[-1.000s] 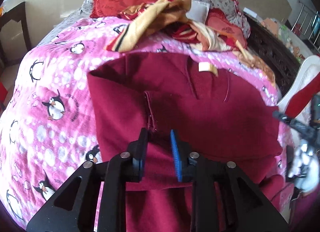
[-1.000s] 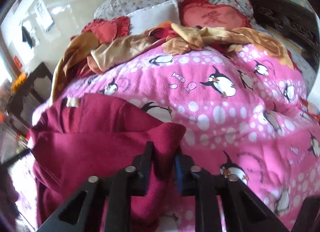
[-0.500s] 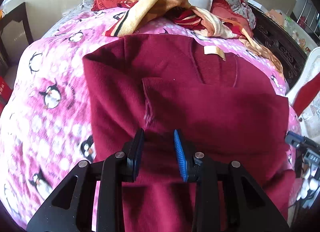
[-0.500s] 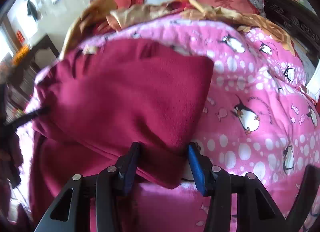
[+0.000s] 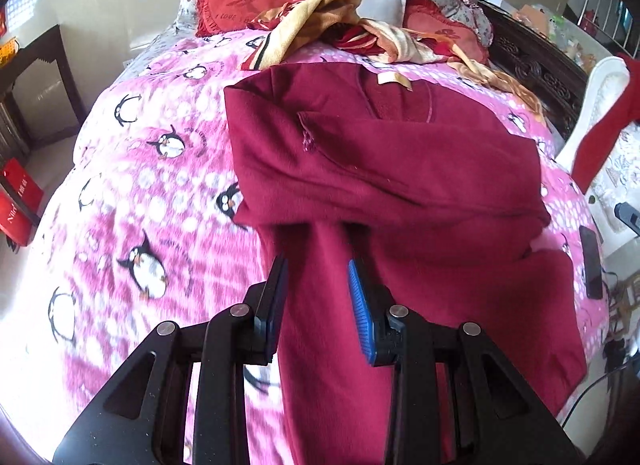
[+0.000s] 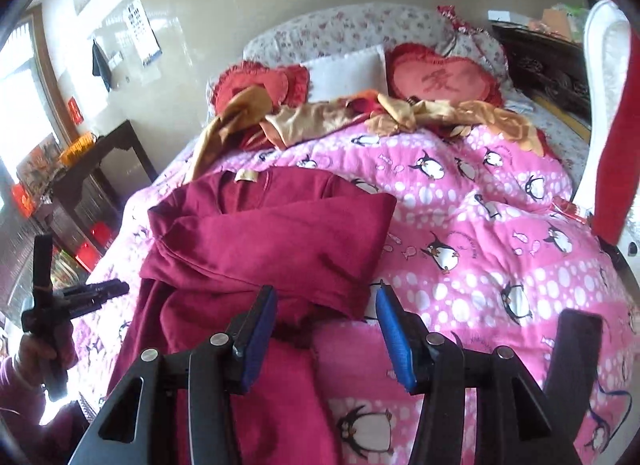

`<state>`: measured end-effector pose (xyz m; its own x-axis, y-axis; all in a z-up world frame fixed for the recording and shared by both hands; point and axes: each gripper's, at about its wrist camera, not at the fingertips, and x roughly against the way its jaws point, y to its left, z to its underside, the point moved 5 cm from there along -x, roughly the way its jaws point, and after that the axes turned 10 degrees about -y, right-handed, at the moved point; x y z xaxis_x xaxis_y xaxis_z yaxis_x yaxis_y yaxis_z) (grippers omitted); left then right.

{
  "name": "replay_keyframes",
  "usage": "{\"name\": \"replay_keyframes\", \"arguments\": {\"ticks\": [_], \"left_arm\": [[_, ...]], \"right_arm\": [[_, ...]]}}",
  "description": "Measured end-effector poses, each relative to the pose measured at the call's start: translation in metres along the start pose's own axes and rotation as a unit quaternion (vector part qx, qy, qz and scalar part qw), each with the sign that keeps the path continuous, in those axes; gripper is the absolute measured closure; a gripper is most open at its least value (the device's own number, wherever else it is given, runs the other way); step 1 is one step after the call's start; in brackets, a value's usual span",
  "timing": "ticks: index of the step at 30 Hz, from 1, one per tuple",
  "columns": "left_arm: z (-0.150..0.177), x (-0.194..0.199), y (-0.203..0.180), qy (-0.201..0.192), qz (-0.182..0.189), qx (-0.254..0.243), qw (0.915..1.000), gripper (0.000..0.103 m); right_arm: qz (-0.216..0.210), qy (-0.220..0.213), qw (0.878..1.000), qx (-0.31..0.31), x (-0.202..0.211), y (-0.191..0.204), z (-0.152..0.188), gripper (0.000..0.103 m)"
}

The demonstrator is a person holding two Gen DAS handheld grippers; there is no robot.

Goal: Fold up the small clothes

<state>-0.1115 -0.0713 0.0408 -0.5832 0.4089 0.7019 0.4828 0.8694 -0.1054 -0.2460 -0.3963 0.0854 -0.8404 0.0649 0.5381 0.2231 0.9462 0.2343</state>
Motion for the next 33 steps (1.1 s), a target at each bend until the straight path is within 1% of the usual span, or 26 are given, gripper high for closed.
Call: {"name": "replay_keyframes", "arguments": {"ticks": [2,4,5,6,7,8,9,11,12,15,18,19,22,24,27,33], "left_arm": [[0.010,0.011,-0.001,0.000,0.006,0.000,1.0000,0.073],[0.023,0.022,-0.001,0.003,0.014,0.003,0.9999,0.073],[0.029,0.027,0.000,0.007,0.017,0.005,0.9998,0.072],[0.037,0.031,0.001,0.013,0.022,0.008,0.9996,0.066],[0.045,0.036,0.002,0.019,0.028,0.012,0.9993,0.061],[0.053,0.041,0.004,0.023,0.034,0.018,0.9990,0.053],[0.061,0.046,0.005,0.024,0.036,0.023,0.9988,0.051],[0.077,0.054,0.008,0.030,0.036,0.026,0.9986,0.051],[0.085,0.057,0.010,0.036,0.035,0.028,0.9984,0.051],[0.107,0.061,0.013,0.059,0.045,0.040,0.9964,0.051],[0.122,0.061,0.016,0.079,0.045,0.055,0.9944,0.051],[0.125,0.060,0.015,0.084,0.042,0.055,0.9941,0.051],[0.131,0.059,0.012,0.089,0.028,0.045,0.9946,0.051],[0.134,0.058,0.010,0.093,0.021,0.038,0.9947,0.051],[0.135,0.057,0.010,0.096,0.015,0.032,0.9948,0.051],[0.138,0.052,0.011,0.106,0.012,0.035,0.9937,0.051]], "right_arm": [[-0.013,-0.011,1.000,-0.016,0.015,0.004,0.005,0.040],[-0.043,-0.015,0.998,-0.033,0.023,0.007,0.011,0.016],[-0.064,-0.011,0.997,-0.043,0.025,0.010,0.015,0.014],[-0.084,0.000,0.995,-0.053,0.025,0.013,0.021,0.013],[-0.089,0.018,0.995,-0.051,0.024,0.016,0.028,0.013],[-0.081,0.029,0.995,-0.041,0.024,0.017,0.034,0.013],[-0.066,0.038,0.997,-0.025,0.024,0.018,0.041,0.013],[-0.047,0.049,0.998,-0.009,0.026,0.016,0.054,0.014],[-0.042,0.062,0.997,-0.010,0.026,0.013,0.063,0.014],[-0.031,0.092,0.995,-0.012,0.027,0.002,0.089,0.018],[-0.038,0.110,0.993,-0.024,0.029,-0.004,0.112,0.020],[-0.040,0.117,0.992,-0.024,0.029,-0.005,0.120,0.023],[-0.040,0.131,0.990,-0.018,0.025,-0.004,0.139,0.030],[-0.043,0.138,0.989,-0.022,0.021,-0.003,0.150,0.031],[-0.044,0.138,0.989,-0.030,0.016,-0.003,0.158,0.031],[-0.048,0.134,0.989,-0.032,0.017,-0.002,0.155,0.031]]}}
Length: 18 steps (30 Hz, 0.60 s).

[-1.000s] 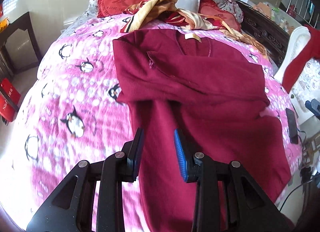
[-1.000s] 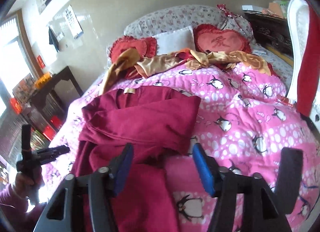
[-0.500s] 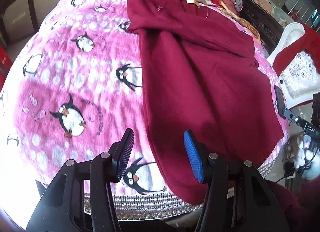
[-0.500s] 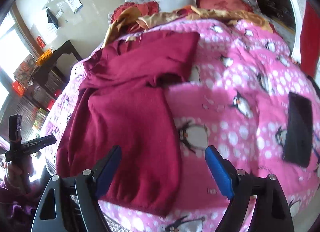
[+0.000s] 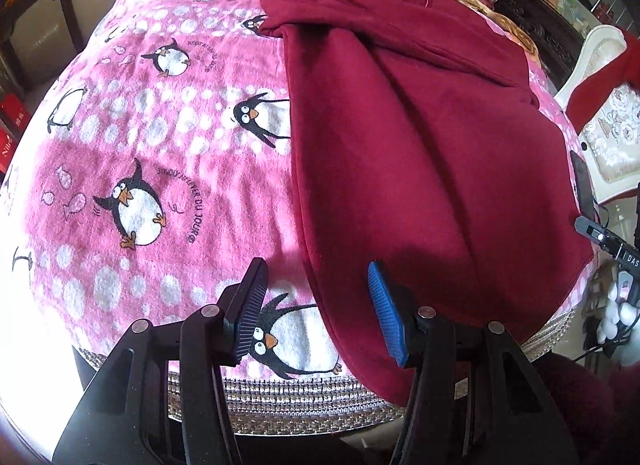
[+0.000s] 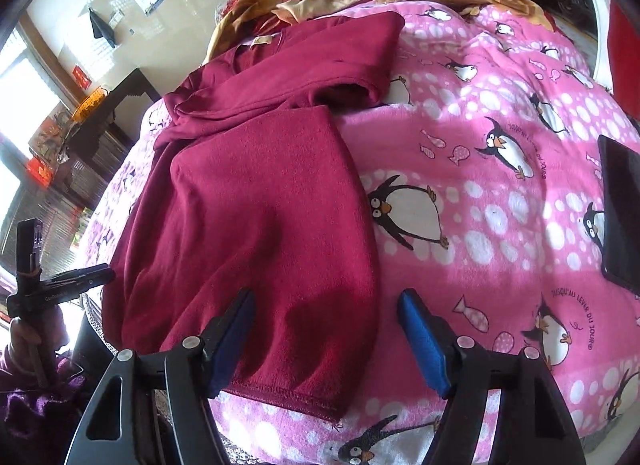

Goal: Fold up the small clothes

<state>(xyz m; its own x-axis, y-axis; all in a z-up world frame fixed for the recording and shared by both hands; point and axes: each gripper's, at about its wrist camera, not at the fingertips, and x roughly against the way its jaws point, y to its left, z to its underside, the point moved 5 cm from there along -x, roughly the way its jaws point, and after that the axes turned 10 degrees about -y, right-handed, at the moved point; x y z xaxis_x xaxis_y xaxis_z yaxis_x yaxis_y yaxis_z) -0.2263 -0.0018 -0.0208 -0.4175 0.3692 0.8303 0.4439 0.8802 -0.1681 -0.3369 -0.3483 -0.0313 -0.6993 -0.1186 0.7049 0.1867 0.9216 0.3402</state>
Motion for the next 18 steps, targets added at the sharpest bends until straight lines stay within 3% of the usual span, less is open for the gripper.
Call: {"name": "replay_keyframes", "arguments": {"ticks": [11,15,18], "left_arm": [[0.008,-0.003,-0.001,0.017,0.020,0.020,0.9995,0.051],[0.007,-0.009,-0.008,0.022,0.029,0.015,0.9992,0.039],[0.005,-0.015,-0.018,0.023,0.027,-0.005,0.9994,0.037]], "right_arm": [[-0.022,-0.001,1.000,-0.004,-0.003,0.004,-0.007,0.031],[-0.030,-0.002,1.000,-0.001,-0.006,0.005,-0.010,0.031],[-0.033,-0.006,0.999,0.003,-0.009,0.006,-0.012,0.031]]}}
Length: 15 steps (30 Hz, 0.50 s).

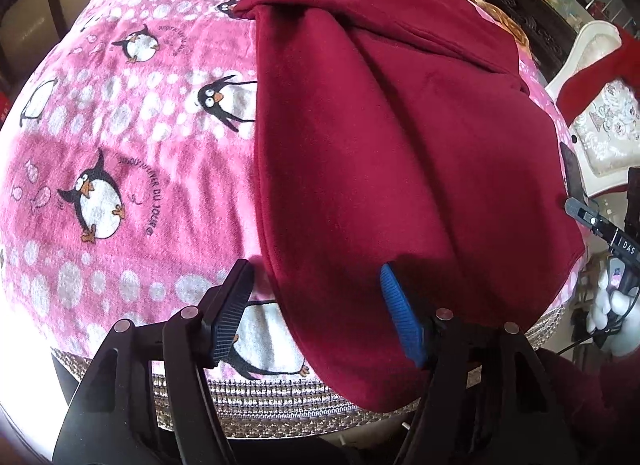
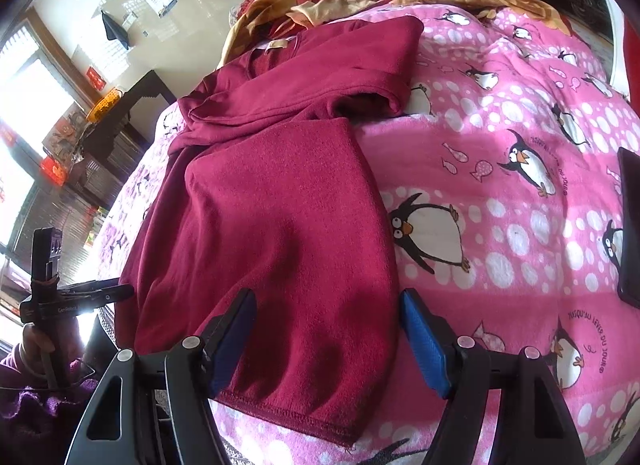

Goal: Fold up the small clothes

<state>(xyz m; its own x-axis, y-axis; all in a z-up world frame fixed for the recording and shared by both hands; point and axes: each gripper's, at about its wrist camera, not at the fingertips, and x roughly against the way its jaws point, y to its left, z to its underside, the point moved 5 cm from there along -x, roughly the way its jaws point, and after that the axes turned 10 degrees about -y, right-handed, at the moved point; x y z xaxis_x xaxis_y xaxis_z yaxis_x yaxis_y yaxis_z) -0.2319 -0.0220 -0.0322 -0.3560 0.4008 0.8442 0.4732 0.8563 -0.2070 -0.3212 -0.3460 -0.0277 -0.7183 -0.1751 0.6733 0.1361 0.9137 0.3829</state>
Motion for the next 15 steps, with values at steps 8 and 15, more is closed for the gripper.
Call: {"name": "replay_keyframes", "arguments": {"ticks": [8,15], "left_arm": [[-0.005,-0.005,-0.014,0.013,0.034,-0.034,0.9988,0.093],[-0.028,0.032,-0.008,-0.029,0.077,-0.036,0.9960,0.095]], "right_arm": [[0.011,0.000,1.000,0.019,-0.005,0.003,-0.001,0.072],[-0.006,-0.016,1.000,0.009,0.013,0.010,-0.008,0.093]]}}
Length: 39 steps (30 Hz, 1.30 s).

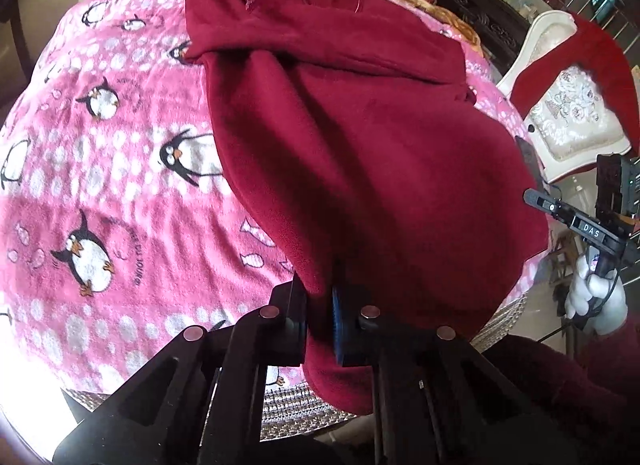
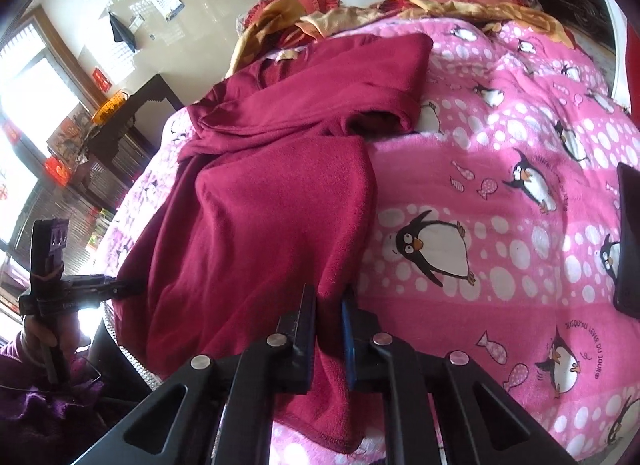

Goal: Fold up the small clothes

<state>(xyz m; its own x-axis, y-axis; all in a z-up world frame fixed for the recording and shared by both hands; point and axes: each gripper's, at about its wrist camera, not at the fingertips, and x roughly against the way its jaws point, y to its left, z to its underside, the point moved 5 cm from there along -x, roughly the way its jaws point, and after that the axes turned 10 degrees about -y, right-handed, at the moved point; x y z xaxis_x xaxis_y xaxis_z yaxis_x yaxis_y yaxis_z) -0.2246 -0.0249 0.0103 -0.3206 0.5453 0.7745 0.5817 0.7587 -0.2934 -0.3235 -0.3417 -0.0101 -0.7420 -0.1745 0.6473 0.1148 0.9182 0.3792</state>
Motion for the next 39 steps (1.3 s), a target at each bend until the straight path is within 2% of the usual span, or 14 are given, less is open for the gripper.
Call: {"name": "replay_keyframes", "arguments": {"ticks": [2,5,9,12,14,17,19,20,26,28,29,32,35,39], "left_arm": [[-0.006,0.019,0.001,-0.015,0.006,-0.008,0.9998,0.095],[-0.007,0.037,0.007,-0.029,-0.005,-0.021,0.9993,0.095],[0.013,0.022,0.029,0.003,-0.027,-0.002,0.9996,0.095],[0.023,0.008,0.028,0.022,-0.034,0.004,0.9992,0.095],[0.023,0.007,0.027,0.020,-0.033,0.000,0.9992,0.095],[0.021,0.005,0.030,0.021,-0.022,0.013,0.9994,0.095],[0.017,-0.002,0.033,0.028,-0.023,0.021,0.9991,0.095],[0.018,-0.004,0.035,0.031,-0.025,0.024,0.9989,0.094],[0.025,-0.020,0.028,0.049,-0.033,0.041,0.9975,0.092],[0.025,-0.021,0.023,0.047,-0.030,0.029,0.9980,0.092],[0.023,-0.021,0.020,0.047,-0.026,0.021,0.9983,0.093],[0.011,-0.014,0.011,0.031,-0.002,0.010,0.9995,0.095],[-0.013,0.003,0.006,0.002,0.024,0.009,0.9997,0.095],[-0.050,0.019,0.003,-0.039,0.035,0.008,0.9986,0.095]], "right_arm": [[-0.010,-0.003,1.000,-0.001,0.011,0.007,-0.002,0.093],[-0.035,-0.007,0.999,0.000,0.033,0.023,-0.004,0.094],[-0.038,0.005,0.999,0.016,0.043,0.033,0.009,0.094],[-0.030,0.016,0.999,-0.020,0.029,0.015,0.022,0.094],[-0.046,0.026,0.996,-0.068,0.022,0.005,0.027,0.093],[-0.055,0.039,0.993,-0.097,0.017,-0.001,0.030,0.077],[-0.067,0.040,0.991,-0.104,0.014,0.000,0.031,0.059],[-0.077,0.041,0.990,-0.111,0.013,0.002,0.031,0.059],[-0.101,0.060,0.987,-0.110,-0.004,0.007,0.034,0.059],[-0.103,0.061,0.988,-0.098,-0.008,0.009,0.034,0.072],[-0.102,0.060,0.989,-0.093,-0.009,0.010,0.034,0.076],[-0.105,0.055,0.989,-0.088,-0.009,0.012,0.028,0.085],[-0.124,0.043,0.987,-0.089,-0.003,0.016,0.017,0.087],[-0.152,0.008,0.985,-0.086,0.008,0.026,-0.012,0.087]]}}
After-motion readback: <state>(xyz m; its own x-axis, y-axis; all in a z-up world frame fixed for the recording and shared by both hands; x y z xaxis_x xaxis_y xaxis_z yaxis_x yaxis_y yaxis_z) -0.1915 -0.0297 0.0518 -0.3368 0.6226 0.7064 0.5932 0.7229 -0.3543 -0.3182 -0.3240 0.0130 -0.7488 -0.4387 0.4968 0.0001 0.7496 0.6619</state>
